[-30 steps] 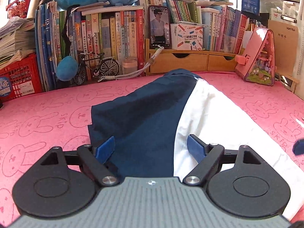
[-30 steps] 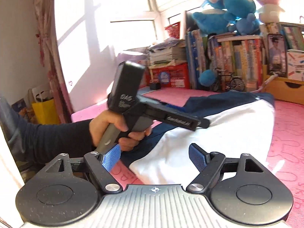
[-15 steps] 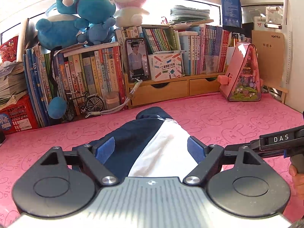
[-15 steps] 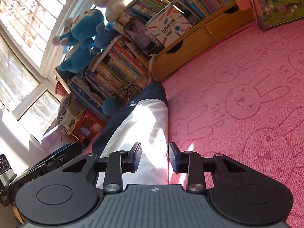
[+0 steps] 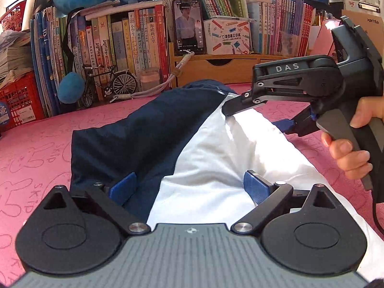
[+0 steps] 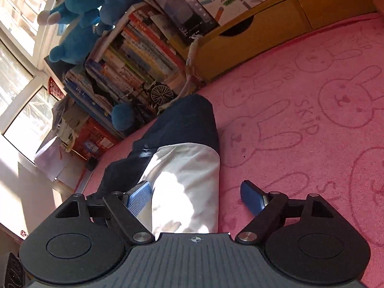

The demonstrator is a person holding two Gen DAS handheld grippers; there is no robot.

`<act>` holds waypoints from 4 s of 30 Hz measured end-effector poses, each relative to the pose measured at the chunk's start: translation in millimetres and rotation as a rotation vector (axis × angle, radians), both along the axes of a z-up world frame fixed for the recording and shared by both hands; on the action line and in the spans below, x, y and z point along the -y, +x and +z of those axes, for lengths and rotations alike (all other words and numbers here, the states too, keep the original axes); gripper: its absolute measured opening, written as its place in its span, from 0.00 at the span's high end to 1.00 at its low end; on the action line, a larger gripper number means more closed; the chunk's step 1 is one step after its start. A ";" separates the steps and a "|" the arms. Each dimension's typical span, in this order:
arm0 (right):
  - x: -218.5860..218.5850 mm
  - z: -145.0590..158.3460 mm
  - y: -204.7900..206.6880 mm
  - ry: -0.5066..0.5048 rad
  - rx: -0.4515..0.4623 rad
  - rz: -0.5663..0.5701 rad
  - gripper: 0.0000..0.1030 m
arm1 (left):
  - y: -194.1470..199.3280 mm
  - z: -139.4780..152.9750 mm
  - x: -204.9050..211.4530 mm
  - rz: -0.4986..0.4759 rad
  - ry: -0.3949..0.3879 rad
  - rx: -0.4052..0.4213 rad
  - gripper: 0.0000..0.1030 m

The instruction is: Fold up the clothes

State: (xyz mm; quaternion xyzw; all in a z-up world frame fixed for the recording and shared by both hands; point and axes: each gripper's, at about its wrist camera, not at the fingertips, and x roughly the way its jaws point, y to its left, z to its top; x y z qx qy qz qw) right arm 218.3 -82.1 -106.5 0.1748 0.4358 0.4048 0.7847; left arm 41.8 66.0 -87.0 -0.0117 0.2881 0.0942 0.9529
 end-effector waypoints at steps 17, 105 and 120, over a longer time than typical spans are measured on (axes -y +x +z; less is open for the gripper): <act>-45.9 -23.9 94.6 0.061 -0.175 -0.198 0.91 | -0.2 0.6 -7.0 0.010 -0.051 0.000 0.04; 31.9 17.9 -238.7 -0.414 0.483 0.290 0.07 | 54.1 13.2 -79.2 0.075 -0.213 -0.194 0.00; 96.0 39.2 -151.0 -0.021 0.137 0.017 0.09 | -38.0 62.6 -107.3 0.240 0.105 -0.036 0.07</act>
